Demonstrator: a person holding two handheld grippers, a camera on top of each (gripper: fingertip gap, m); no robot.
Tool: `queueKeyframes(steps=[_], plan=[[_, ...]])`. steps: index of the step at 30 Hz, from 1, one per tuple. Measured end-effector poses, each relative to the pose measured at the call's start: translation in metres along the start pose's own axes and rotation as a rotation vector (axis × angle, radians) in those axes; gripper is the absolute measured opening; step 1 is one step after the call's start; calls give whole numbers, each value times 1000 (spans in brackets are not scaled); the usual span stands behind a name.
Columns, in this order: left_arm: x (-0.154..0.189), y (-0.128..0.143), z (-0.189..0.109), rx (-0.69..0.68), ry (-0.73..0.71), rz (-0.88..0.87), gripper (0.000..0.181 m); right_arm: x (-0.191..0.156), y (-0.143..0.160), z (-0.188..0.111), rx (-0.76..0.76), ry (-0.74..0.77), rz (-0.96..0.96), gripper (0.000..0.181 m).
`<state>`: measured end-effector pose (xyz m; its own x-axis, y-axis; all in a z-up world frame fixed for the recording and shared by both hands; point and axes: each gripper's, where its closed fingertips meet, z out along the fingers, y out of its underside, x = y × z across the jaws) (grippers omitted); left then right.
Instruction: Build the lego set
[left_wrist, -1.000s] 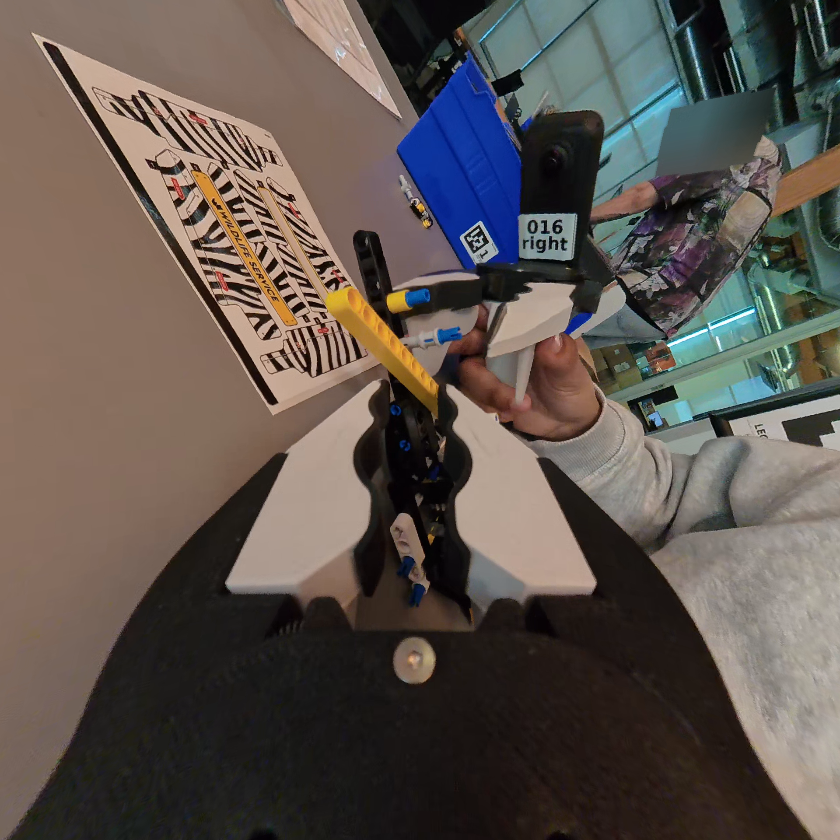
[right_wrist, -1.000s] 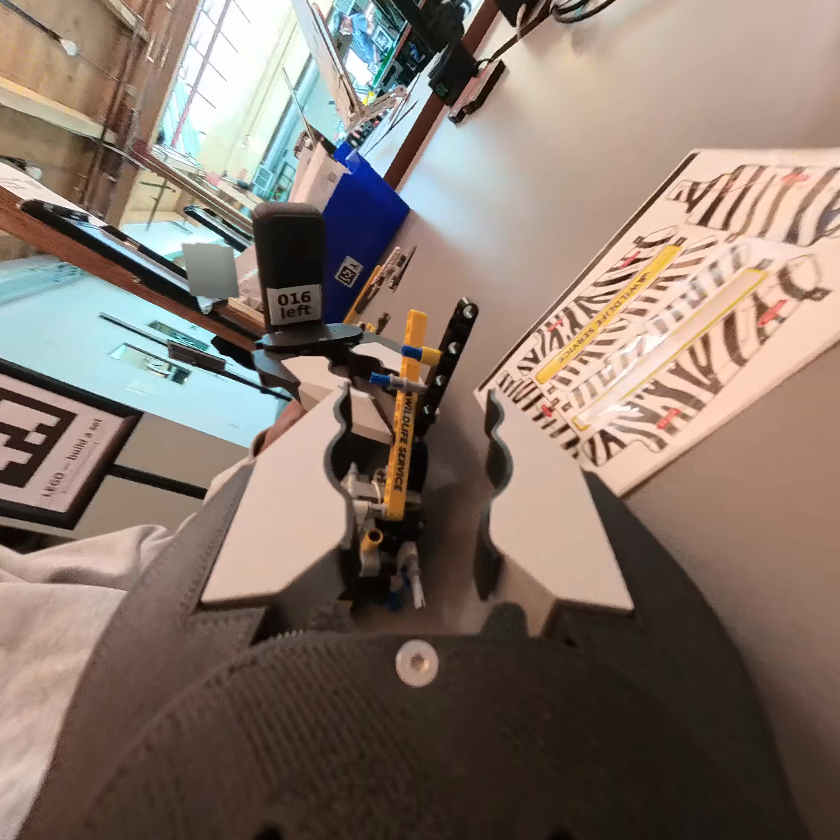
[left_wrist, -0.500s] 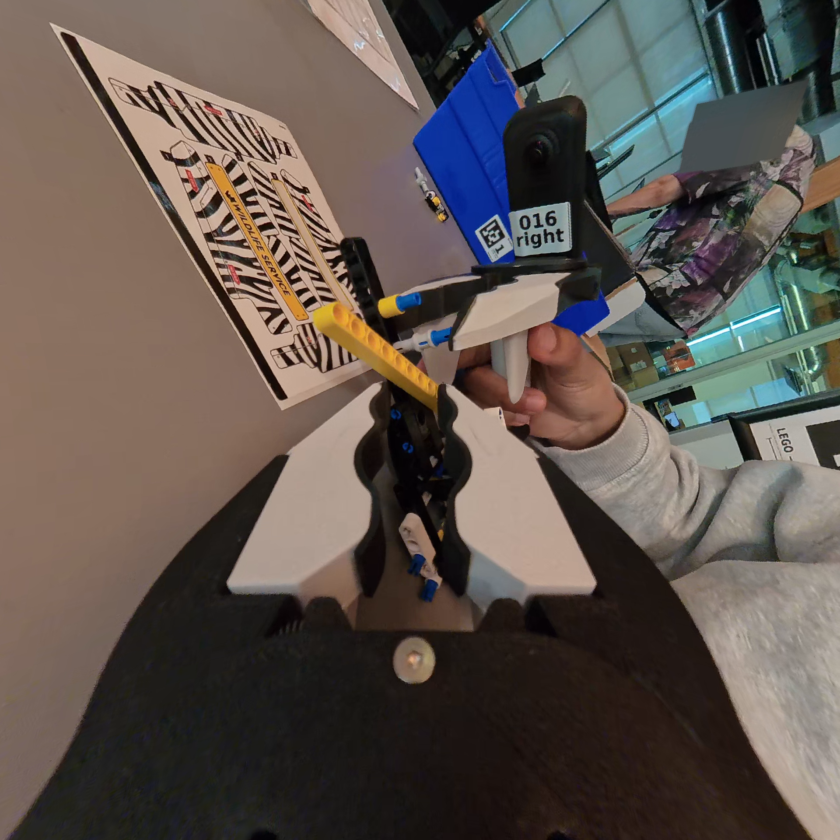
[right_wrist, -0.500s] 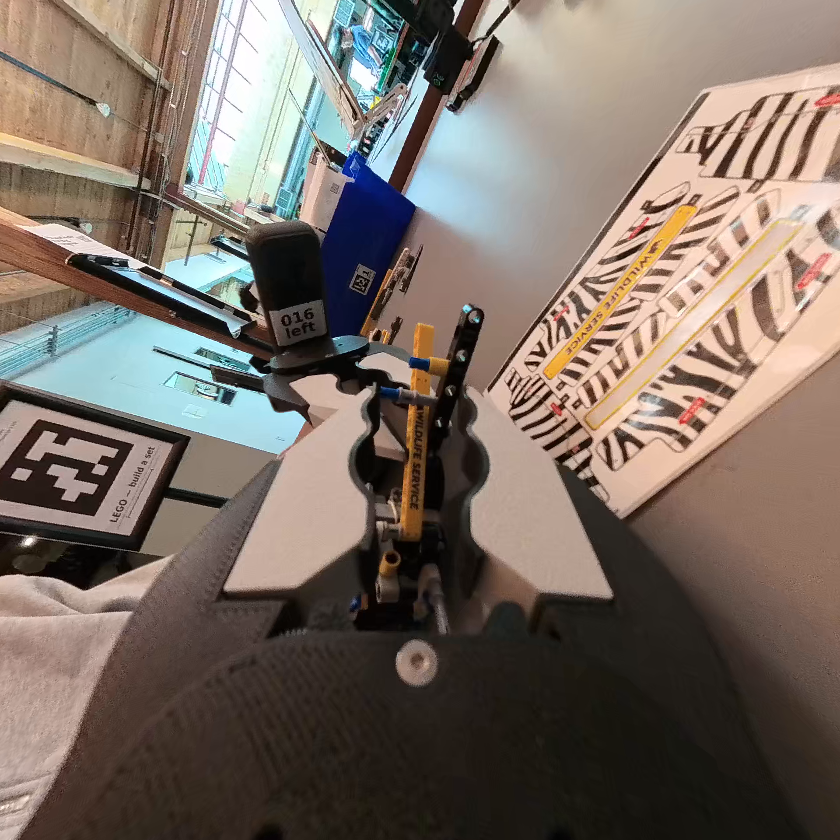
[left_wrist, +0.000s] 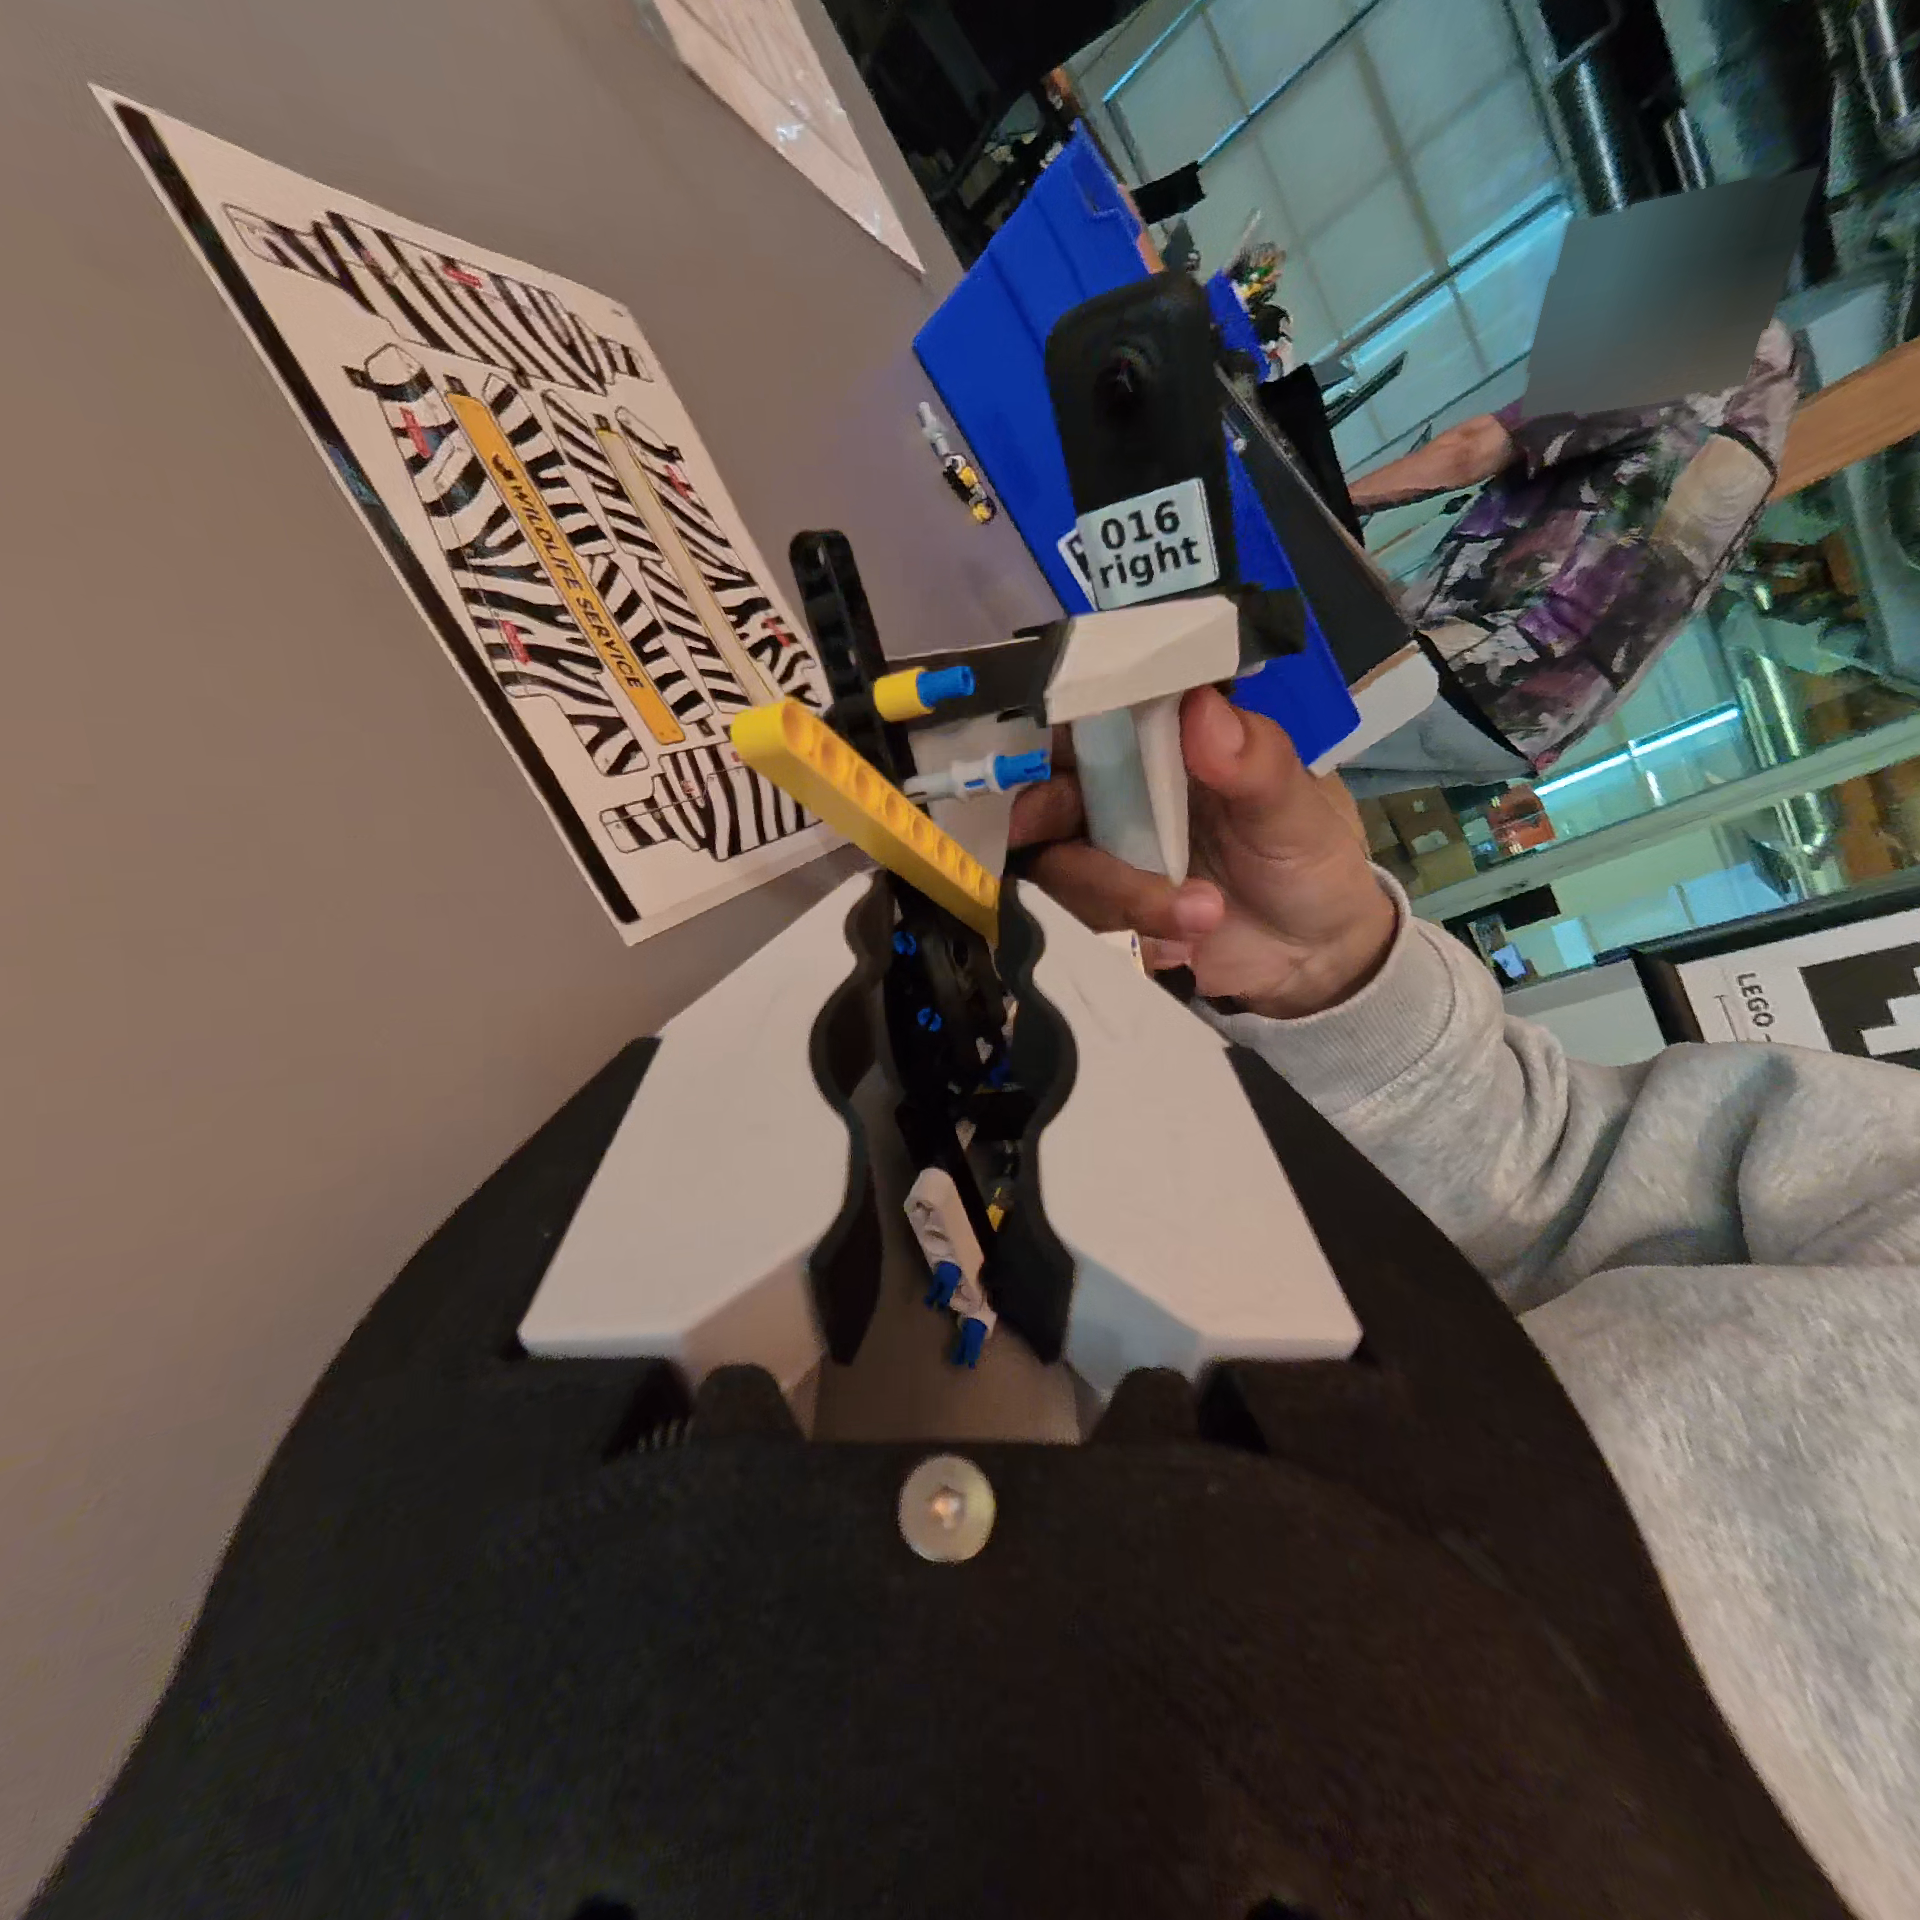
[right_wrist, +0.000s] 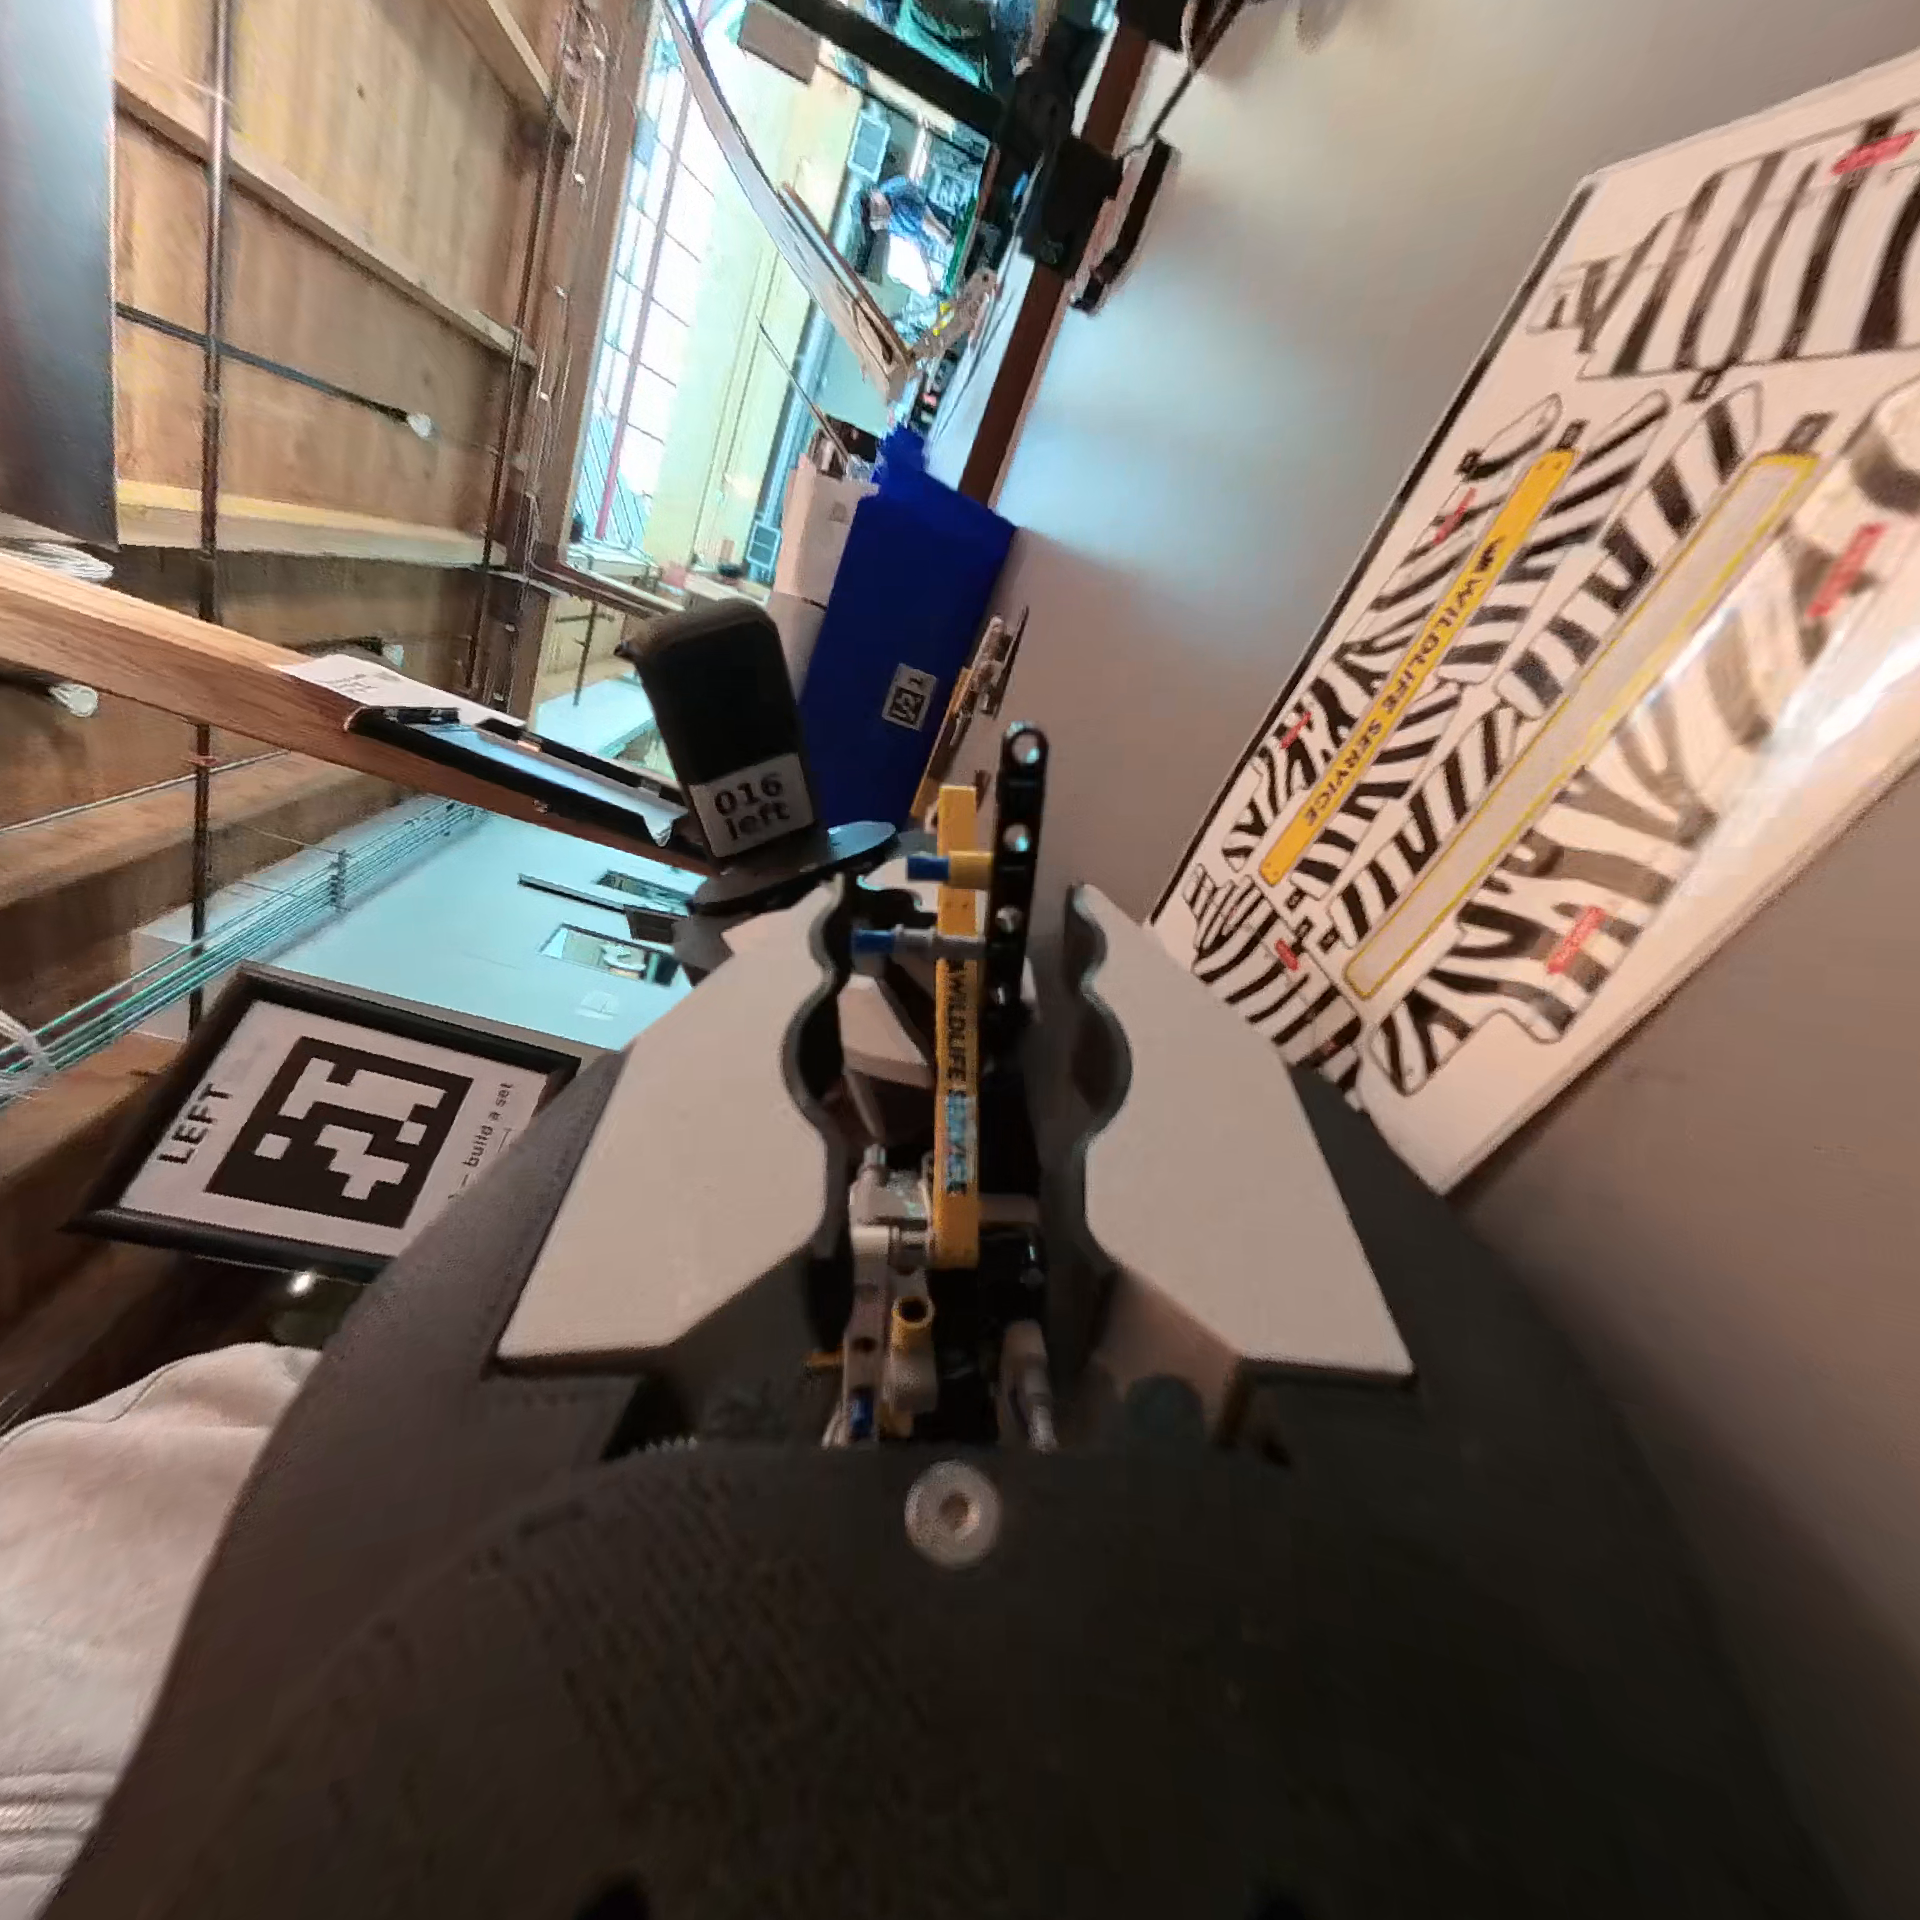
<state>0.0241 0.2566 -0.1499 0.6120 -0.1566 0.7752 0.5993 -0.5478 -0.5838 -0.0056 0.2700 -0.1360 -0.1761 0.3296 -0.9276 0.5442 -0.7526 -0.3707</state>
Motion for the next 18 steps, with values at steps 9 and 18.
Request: queueKeyframes(steps=[9, 18], plan=[[-2, -1, -1, 11, -14, -5, 18, -3, 14, 9, -64, 1, -5, 33], [-3, -1, 0, 9, -19, -8, 18, -1, 12, 9, -53, 20, -15, 33]])
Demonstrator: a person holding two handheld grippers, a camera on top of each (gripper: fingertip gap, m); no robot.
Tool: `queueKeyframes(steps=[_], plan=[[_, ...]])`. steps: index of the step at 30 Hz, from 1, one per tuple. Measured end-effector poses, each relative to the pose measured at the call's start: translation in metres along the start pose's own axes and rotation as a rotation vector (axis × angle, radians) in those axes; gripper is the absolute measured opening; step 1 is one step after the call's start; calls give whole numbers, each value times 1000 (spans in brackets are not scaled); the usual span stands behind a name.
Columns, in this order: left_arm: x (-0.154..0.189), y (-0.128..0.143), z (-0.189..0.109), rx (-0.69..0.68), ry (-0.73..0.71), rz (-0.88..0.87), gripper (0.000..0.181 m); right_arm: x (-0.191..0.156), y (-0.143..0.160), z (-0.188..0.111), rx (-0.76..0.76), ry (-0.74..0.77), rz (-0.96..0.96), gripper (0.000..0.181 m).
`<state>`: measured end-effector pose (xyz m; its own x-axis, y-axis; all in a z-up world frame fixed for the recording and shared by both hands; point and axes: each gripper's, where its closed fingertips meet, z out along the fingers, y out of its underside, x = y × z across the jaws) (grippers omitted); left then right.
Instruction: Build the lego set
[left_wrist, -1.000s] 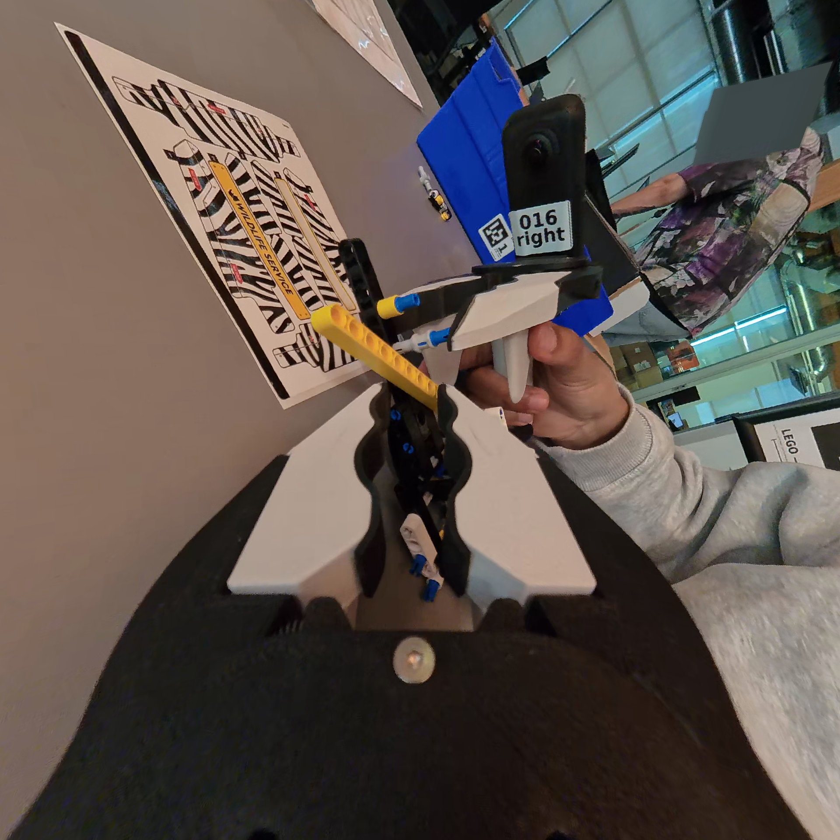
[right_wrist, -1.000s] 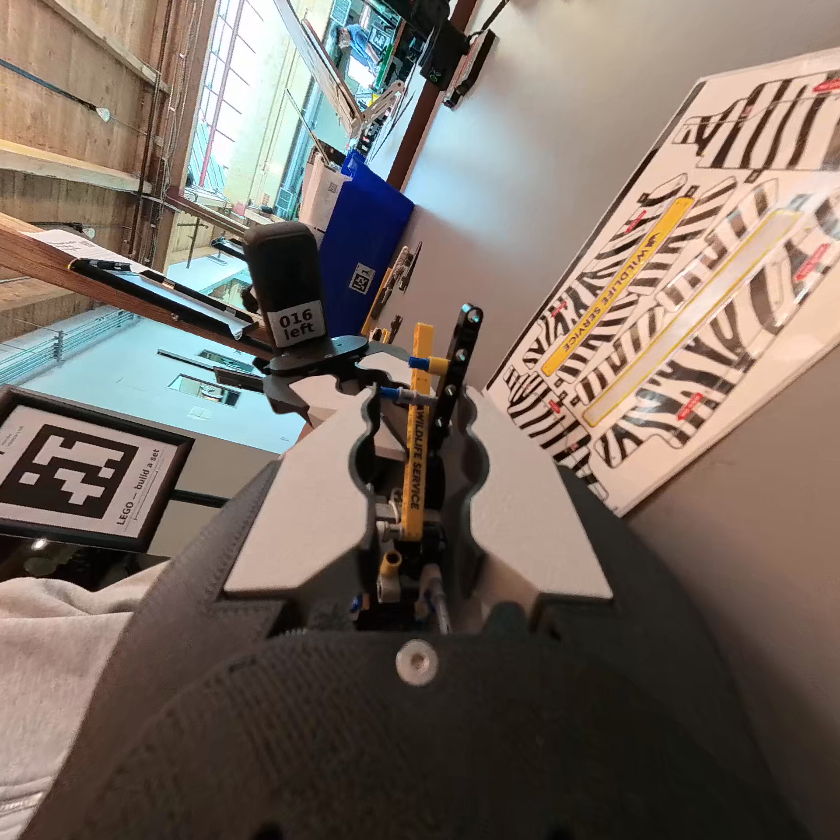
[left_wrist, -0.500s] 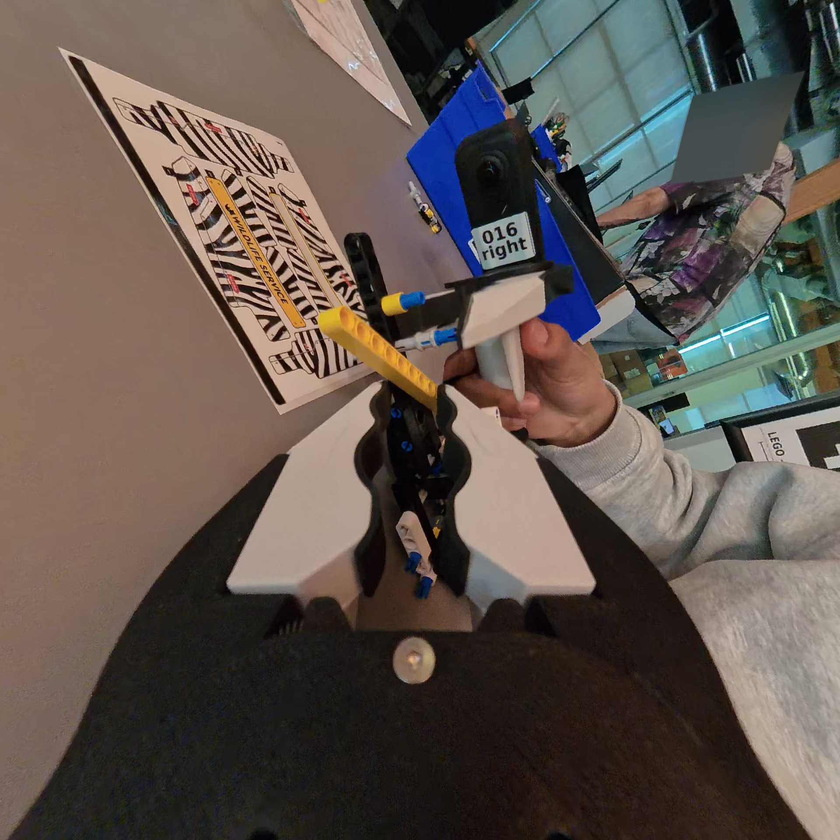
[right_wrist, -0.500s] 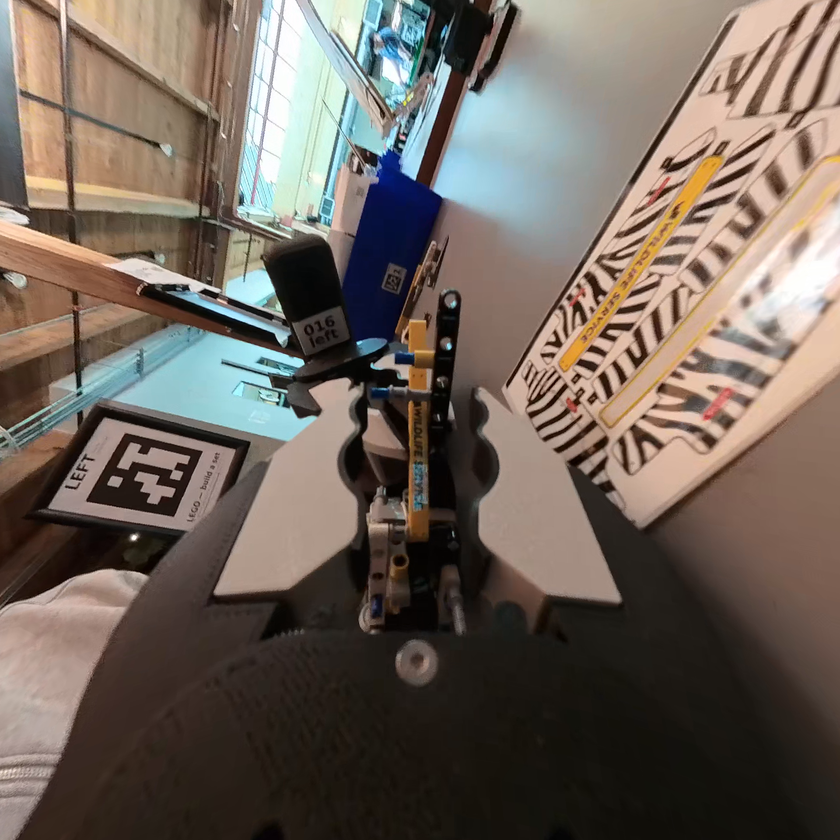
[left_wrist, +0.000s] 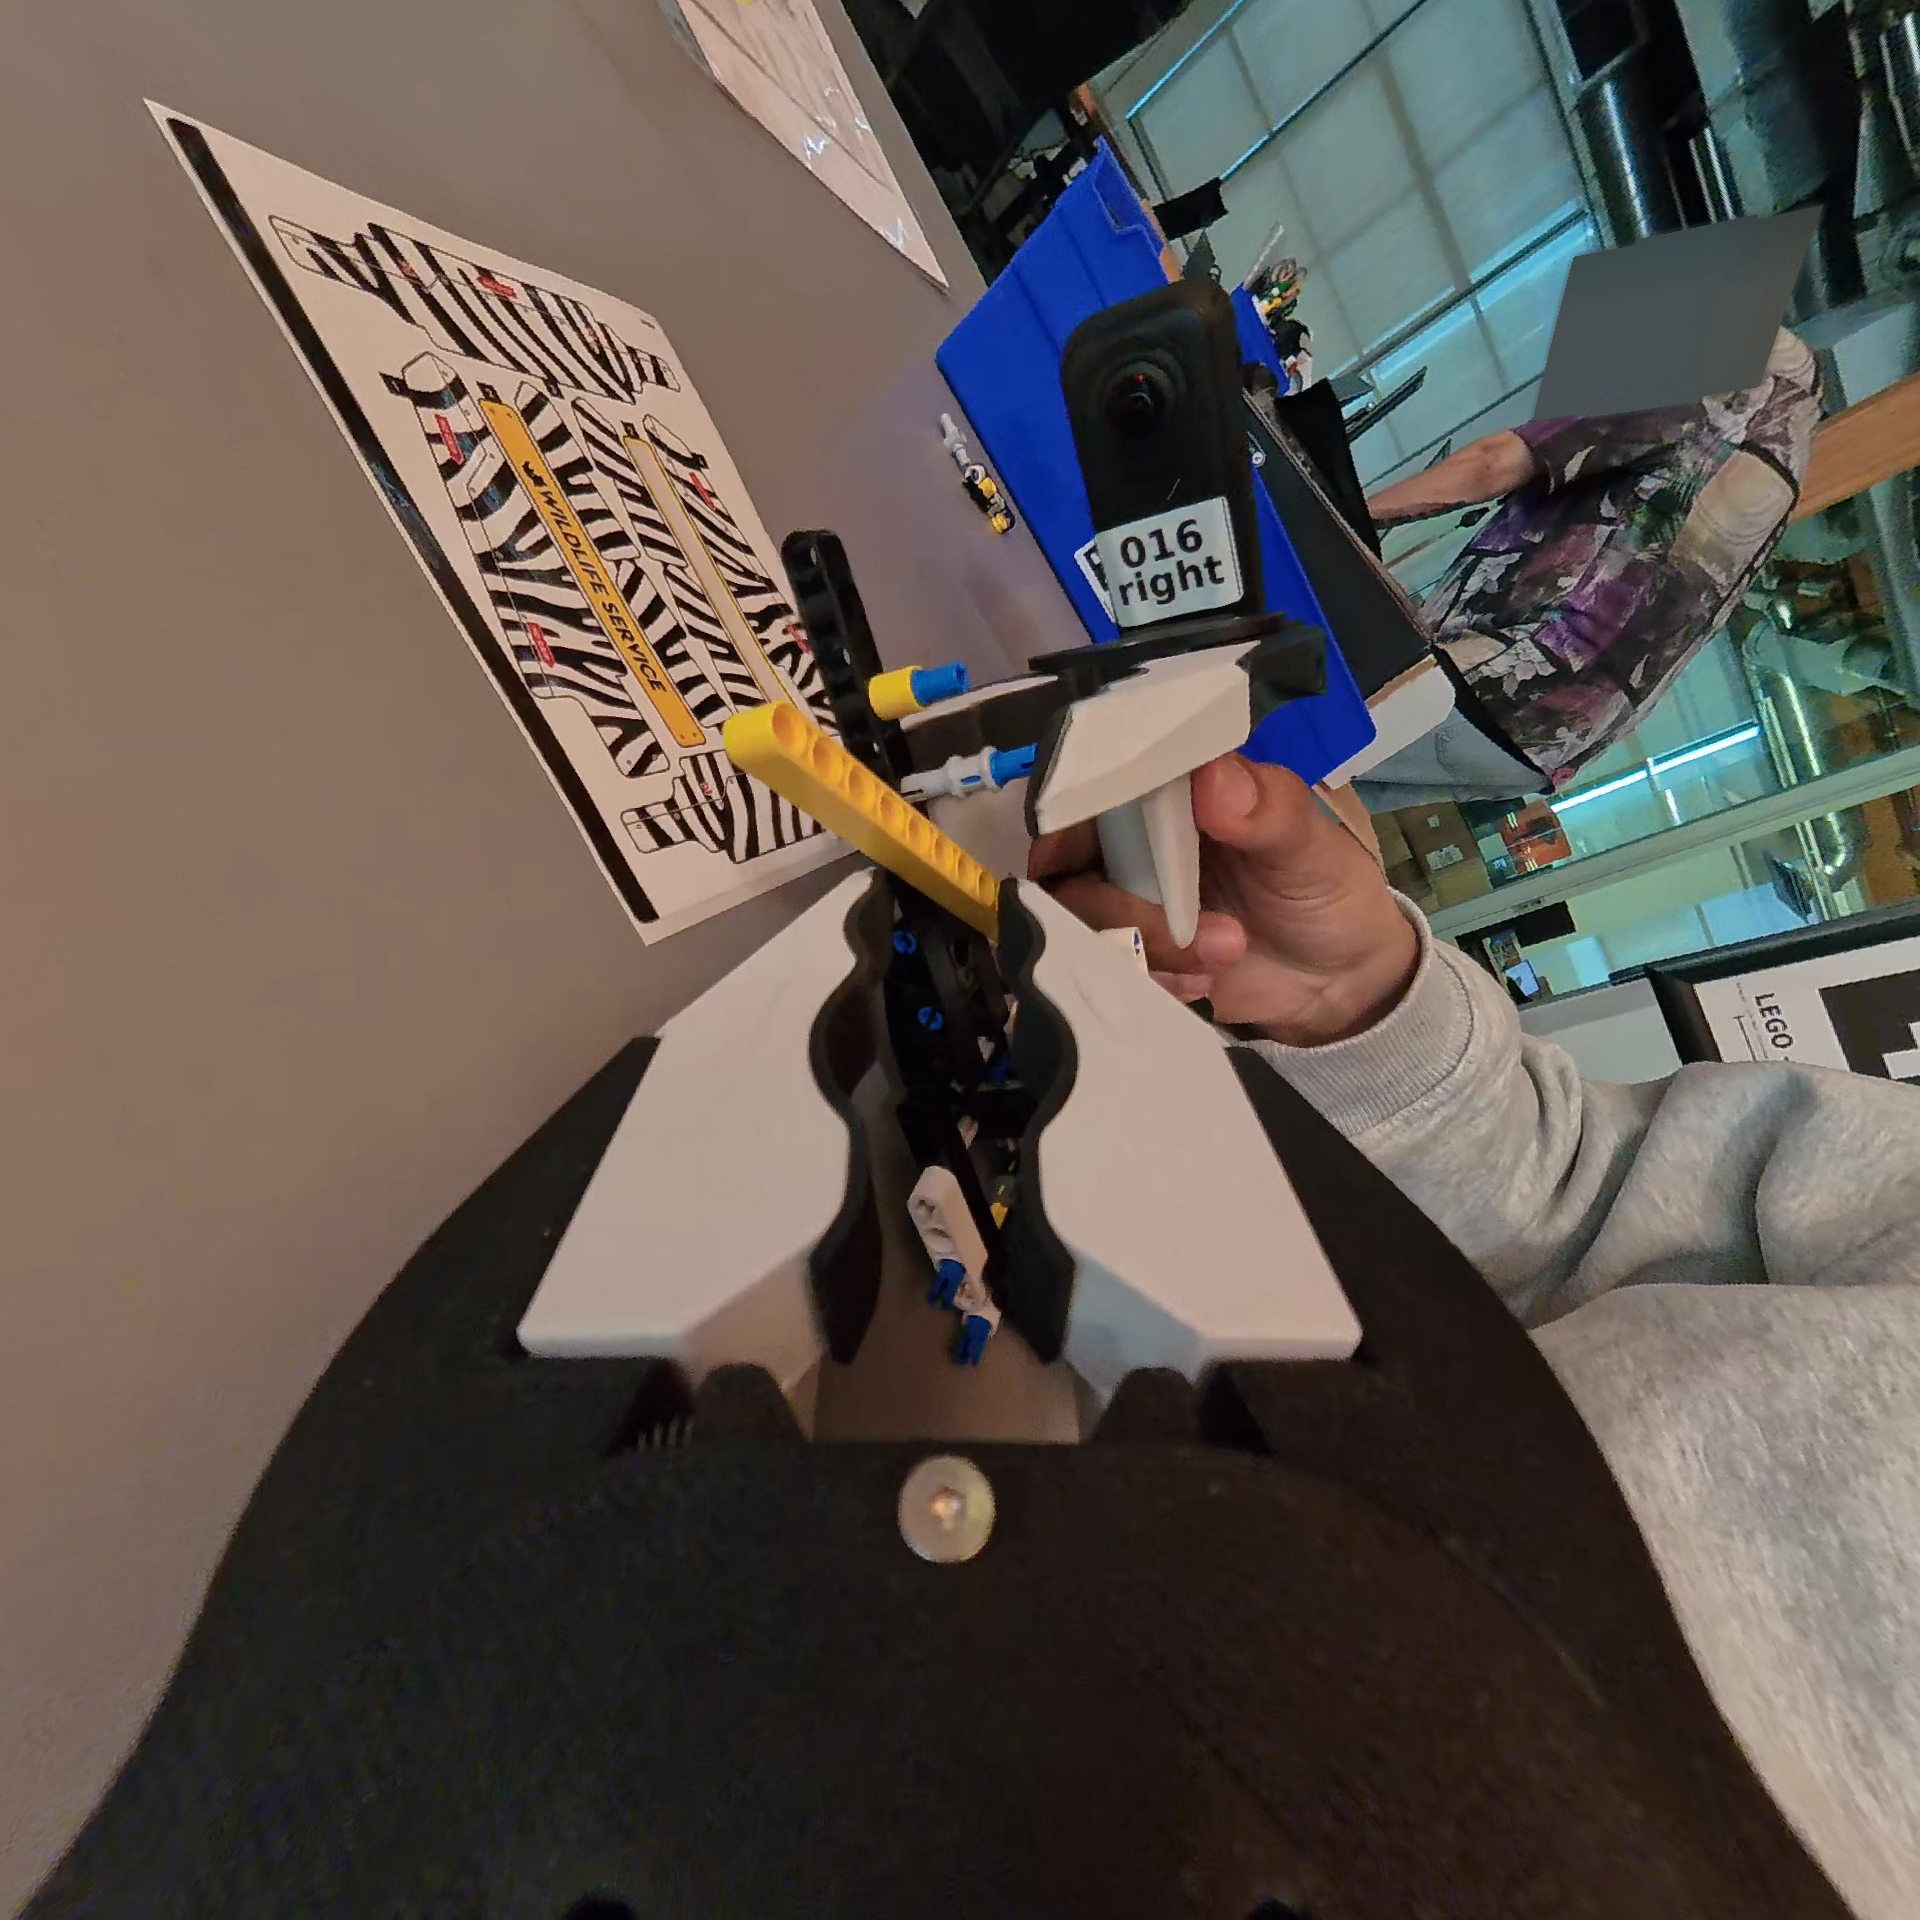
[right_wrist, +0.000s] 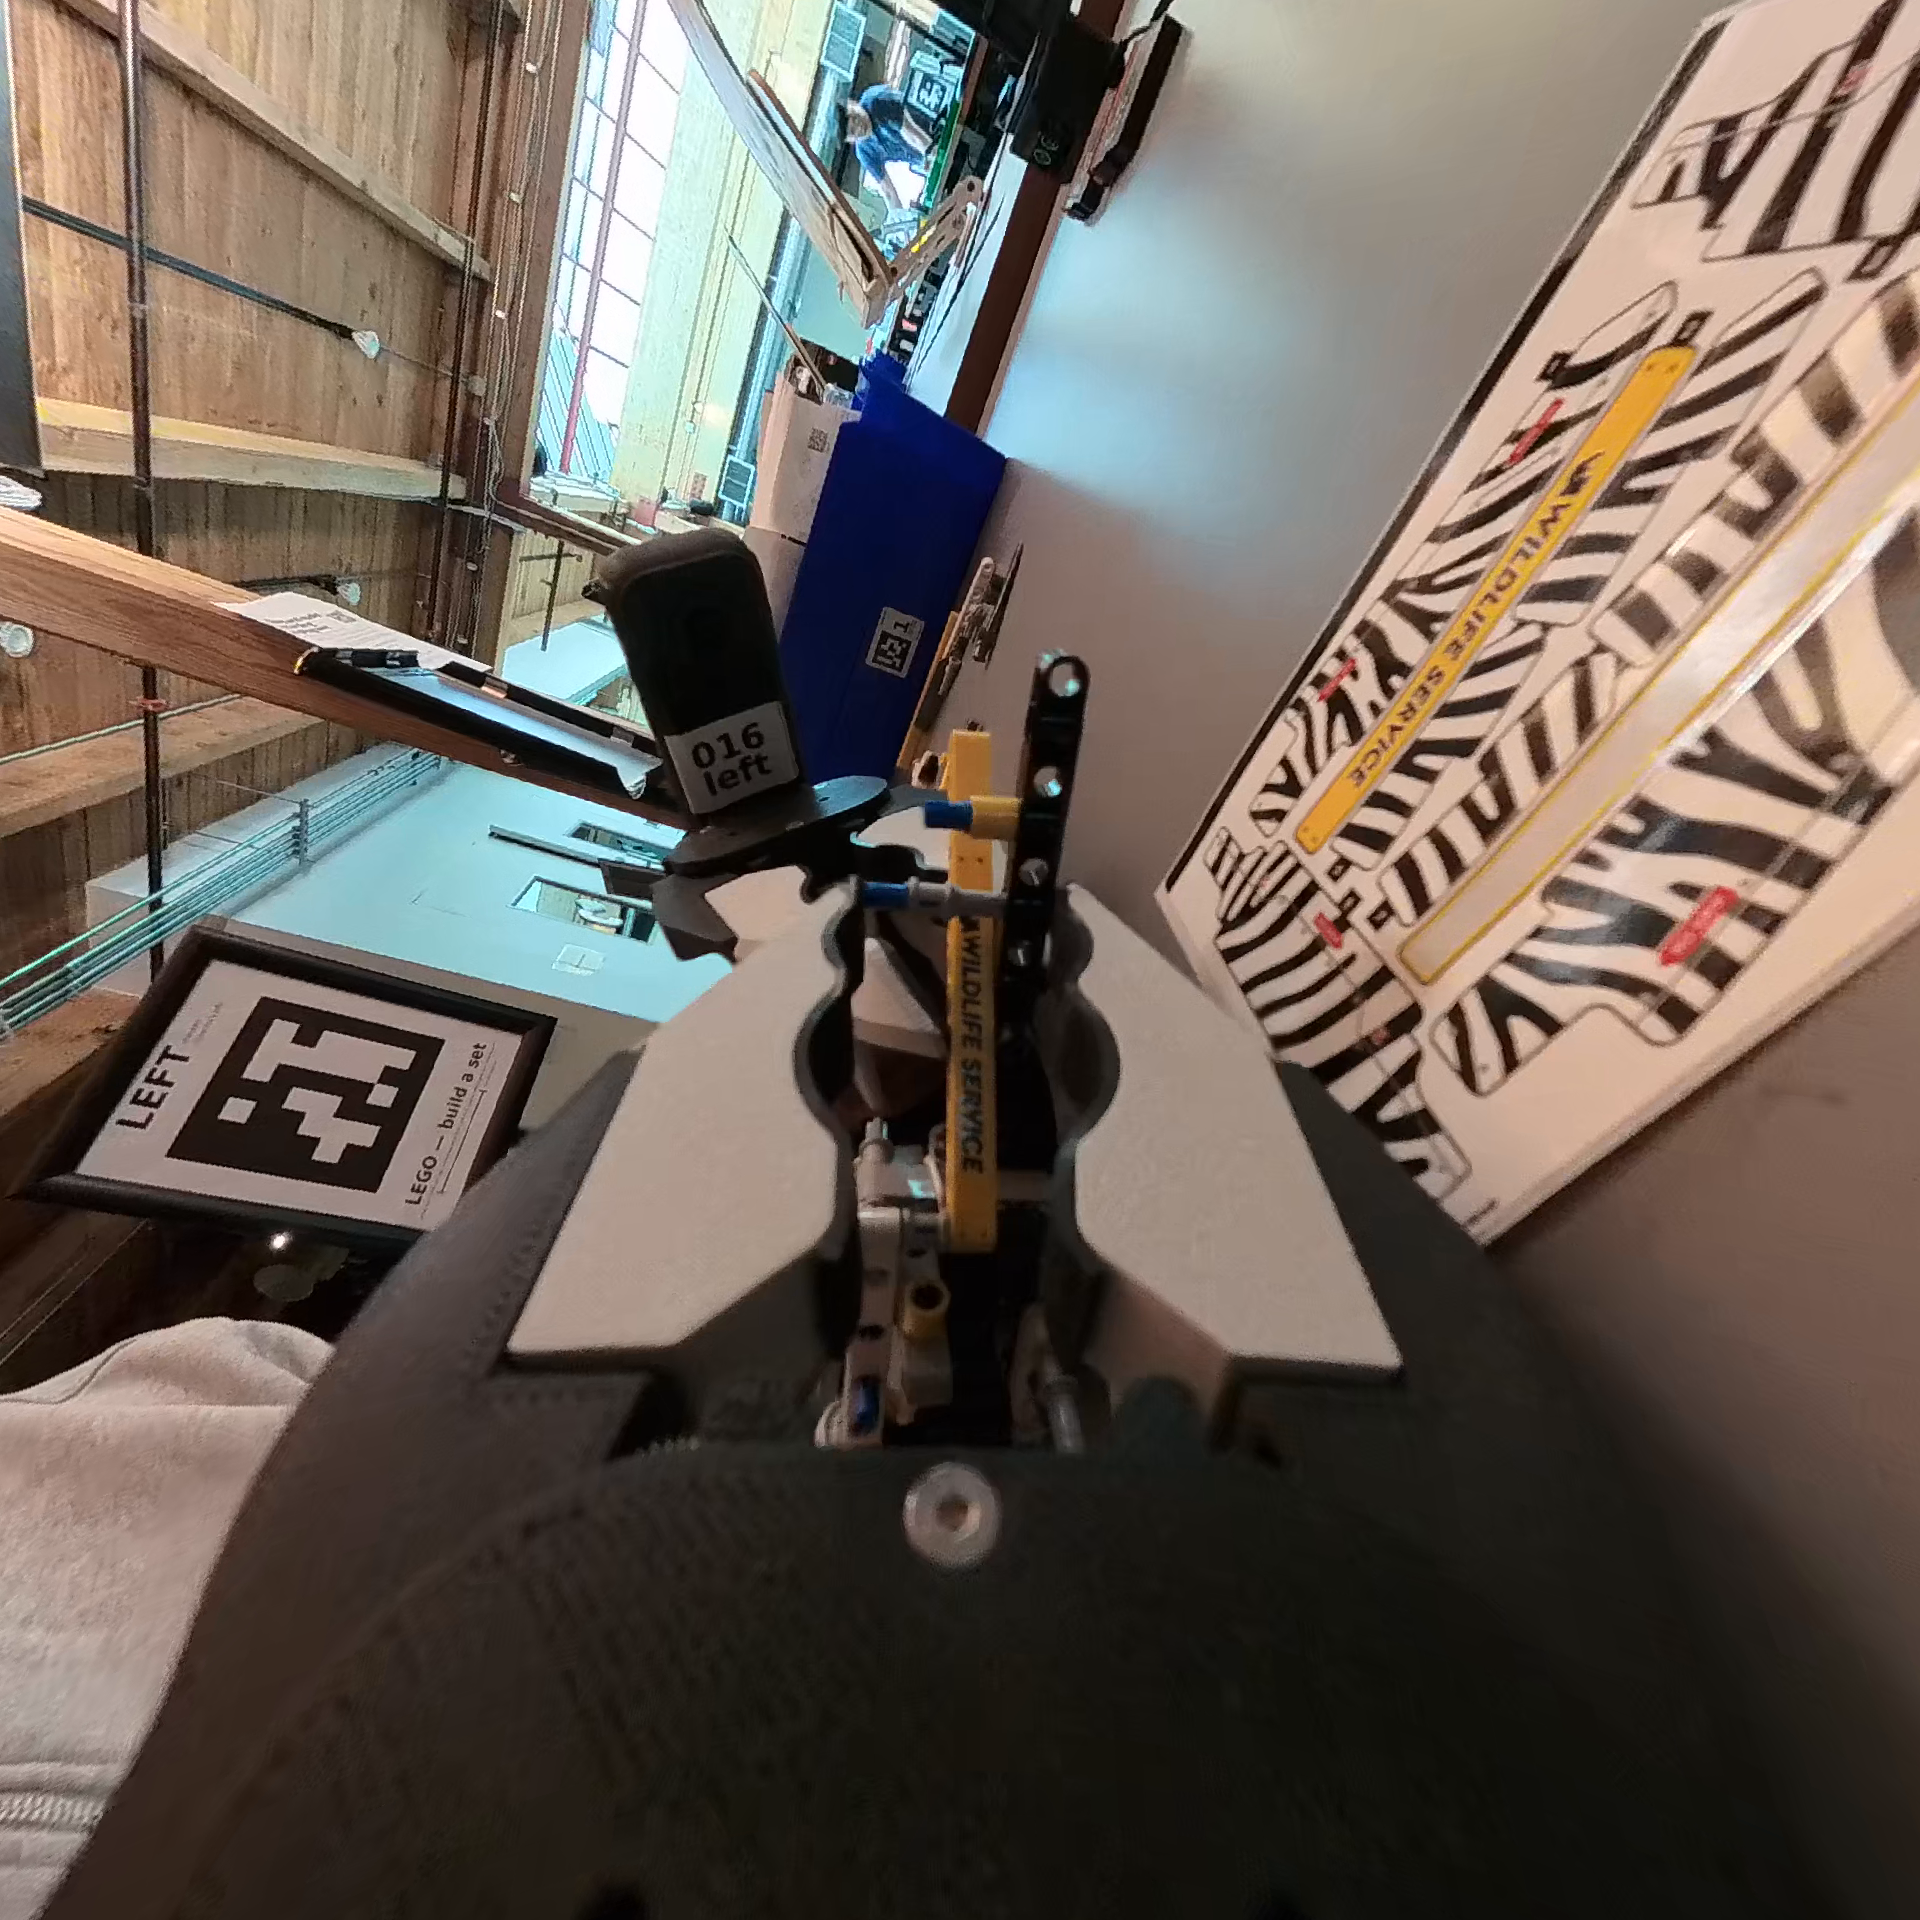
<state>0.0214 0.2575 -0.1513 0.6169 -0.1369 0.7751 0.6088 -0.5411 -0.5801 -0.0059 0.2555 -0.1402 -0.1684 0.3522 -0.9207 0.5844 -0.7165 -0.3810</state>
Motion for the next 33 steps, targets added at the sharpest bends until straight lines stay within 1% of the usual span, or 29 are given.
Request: queueKeyframes(steps=[2, 4, 33], plan=[[1, 0, 0, -2, 8, 3, 18, 0, -3, -1, 16, -8, 9, 37], [0, 1, 0, -6, 2, 2, 18, 0, -3, -1, 12, -17, 17, 33], [0, 0, 0, -4, -1, 1, 18, 0, -3, 0, -4, -12, 10, 33]])
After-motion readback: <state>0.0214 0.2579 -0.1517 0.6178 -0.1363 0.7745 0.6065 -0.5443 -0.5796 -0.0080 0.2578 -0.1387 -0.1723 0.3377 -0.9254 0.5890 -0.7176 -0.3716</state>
